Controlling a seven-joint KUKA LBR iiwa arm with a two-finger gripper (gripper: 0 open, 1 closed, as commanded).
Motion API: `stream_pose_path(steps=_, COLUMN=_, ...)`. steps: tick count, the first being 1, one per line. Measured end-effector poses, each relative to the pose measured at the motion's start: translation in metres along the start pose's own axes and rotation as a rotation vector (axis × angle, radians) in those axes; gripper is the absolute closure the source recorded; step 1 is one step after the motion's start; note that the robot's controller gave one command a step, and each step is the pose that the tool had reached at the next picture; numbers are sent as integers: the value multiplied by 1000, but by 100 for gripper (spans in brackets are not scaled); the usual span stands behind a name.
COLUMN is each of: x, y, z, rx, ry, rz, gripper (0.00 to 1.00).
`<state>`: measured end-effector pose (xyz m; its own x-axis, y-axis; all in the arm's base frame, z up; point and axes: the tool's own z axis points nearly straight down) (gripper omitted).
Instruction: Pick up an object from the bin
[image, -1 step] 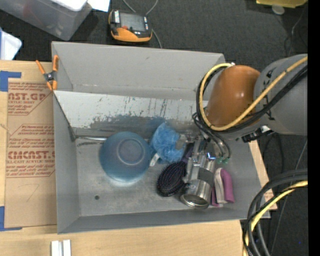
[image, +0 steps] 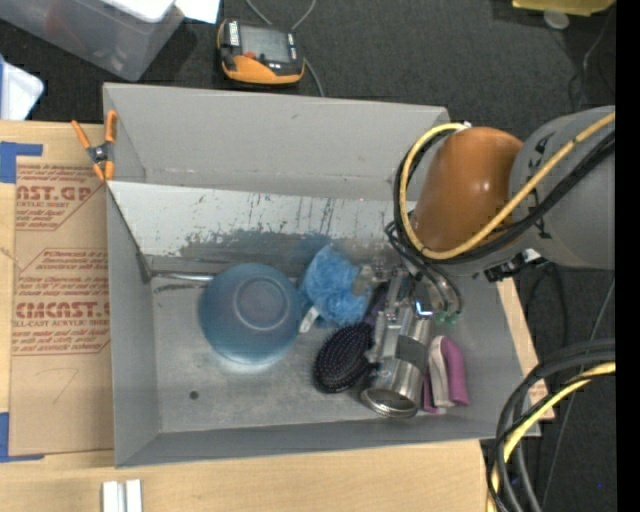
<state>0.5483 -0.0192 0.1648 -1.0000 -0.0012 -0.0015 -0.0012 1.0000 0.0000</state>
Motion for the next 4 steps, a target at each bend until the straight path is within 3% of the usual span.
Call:
stream_pose_path(steps=1, x=-25, y=14, z=93, rx=-8, ry=-1, rz=-509, gripper=0)
stream_pose_path(steps=2, x=-25, y=17, z=65, rx=0, ry=-5, rz=-462, gripper=0)
stream_pose_path(steps=3, x=-25, y=15, z=88, rx=-7, ry=0, rz=-502, gripper=0)
stream_pose_path(steps=4, x=-43, y=71, z=93, rx=1, ry=-3, rz=-795, gripper=0)
